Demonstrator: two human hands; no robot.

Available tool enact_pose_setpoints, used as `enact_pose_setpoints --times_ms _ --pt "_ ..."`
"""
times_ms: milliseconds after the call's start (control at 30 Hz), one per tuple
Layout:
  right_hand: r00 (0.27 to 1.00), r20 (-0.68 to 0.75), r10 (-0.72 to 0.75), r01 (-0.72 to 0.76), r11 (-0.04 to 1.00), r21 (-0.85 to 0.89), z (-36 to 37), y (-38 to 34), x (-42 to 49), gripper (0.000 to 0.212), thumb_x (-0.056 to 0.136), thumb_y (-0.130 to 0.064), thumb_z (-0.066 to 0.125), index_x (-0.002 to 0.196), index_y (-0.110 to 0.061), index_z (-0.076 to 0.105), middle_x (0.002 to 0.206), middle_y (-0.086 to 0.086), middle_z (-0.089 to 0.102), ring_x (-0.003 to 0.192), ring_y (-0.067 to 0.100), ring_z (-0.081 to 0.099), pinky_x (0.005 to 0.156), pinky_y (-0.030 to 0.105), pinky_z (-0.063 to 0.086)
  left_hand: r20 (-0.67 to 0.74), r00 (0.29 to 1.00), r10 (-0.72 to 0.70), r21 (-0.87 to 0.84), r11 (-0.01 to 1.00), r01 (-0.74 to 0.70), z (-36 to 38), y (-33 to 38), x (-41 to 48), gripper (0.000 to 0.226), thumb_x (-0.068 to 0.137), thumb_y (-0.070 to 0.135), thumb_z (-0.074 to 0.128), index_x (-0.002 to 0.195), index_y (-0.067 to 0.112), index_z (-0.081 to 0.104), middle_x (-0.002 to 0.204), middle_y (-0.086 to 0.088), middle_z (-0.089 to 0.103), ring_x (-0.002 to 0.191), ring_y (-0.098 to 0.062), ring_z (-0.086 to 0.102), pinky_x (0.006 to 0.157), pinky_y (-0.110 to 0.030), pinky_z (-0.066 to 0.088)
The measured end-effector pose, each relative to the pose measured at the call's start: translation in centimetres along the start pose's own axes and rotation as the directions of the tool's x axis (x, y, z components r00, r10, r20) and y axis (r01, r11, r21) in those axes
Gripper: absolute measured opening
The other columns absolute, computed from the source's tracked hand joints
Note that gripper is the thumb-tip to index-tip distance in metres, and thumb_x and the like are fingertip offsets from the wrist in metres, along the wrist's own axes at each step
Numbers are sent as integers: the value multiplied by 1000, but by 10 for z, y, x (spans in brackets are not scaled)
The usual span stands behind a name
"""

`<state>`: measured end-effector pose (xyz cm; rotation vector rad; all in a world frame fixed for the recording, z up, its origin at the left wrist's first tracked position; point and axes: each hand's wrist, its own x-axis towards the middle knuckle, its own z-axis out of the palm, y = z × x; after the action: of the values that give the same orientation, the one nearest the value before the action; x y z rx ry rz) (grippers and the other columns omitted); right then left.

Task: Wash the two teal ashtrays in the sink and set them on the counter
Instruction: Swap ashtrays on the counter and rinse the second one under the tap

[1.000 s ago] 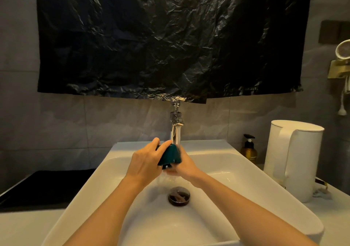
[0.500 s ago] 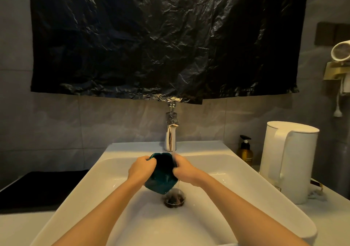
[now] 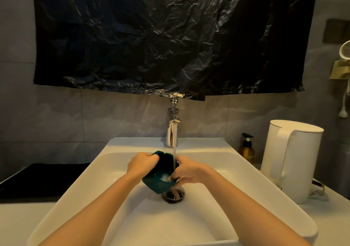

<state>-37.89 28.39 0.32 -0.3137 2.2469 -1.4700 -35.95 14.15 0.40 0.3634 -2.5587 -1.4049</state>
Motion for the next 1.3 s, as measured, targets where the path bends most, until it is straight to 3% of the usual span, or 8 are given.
enact_pose_setpoints --times_ms 133,233,367,567,733,1000,1200,1300 --pt "998 -38 48 -40 980 196 6 2 9 65 79 15 64 132 -18 44 130 12 51 116 39 55 81 50 57 -101 992 72 -45 996 -77 -4 4 -2 15 91 27 49 92 22 64 90 -3 63 82 -20 53 59 -24 38" --pt "989 -126 77 -47 973 225 2 2 7 57 76 5 74 126 -11 51 120 13 60 99 33 65 71 44 60 -43 998 47 -130 990 -53 -3 4 -1 15 91 27 50 85 21 63 88 -4 63 88 -24 56 72 -30 48" --pt "965 -253 69 -64 998 28 -1 5 4 56 68 -21 86 116 -12 58 107 10 69 84 24 71 69 36 61 56 998 -24 -247 968 37 0 4 -1 15 89 24 51 78 21 61 81 -3 64 81 -21 59 75 -34 52" --pt "935 -335 -113 31 970 -239 5 2 3 73 65 -32 87 123 -23 45 121 1 56 103 24 60 60 34 60 114 991 -71 -290 952 102 1 7 -6 9 92 23 52 91 17 58 90 -6 64 90 -23 59 68 -30 51" --pt "879 -467 -101 -37 960 -276 1 4 5 27 91 -34 60 112 -17 62 102 7 68 90 28 68 75 42 60 183 980 -85 -290 947 136 8 10 -8 12 93 25 54 99 15 56 95 -9 65 88 -22 61 71 -33 53" --pt "992 -105 71 -77 996 -53 -4 -4 -5 55 88 12 52 133 -19 45 128 14 54 101 30 62 74 39 58 49 995 -92 -240 966 101 5 3 0 15 89 24 54 75 19 56 82 -5 63 87 -24 60 85 -36 51" --pt "892 -390 -230 46 903 -426 9 6 10 15 94 -9 51 105 -10 61 101 12 68 81 28 71 49 22 53 11 999 -53 -131 990 54 0 3 1 17 86 29 52 78 17 61 85 -7 66 85 -24 61 77 -31 50" --pt "866 -423 -268 43 881 -471 8 7 13 17 95 -18 52 102 -8 64 95 9 67 84 25 68 69 32 57 33 997 -63 -84 994 66 -1 4 3 18 86 32 52 86 17 63 92 -9 67 88 -25 61 76 -30 48"
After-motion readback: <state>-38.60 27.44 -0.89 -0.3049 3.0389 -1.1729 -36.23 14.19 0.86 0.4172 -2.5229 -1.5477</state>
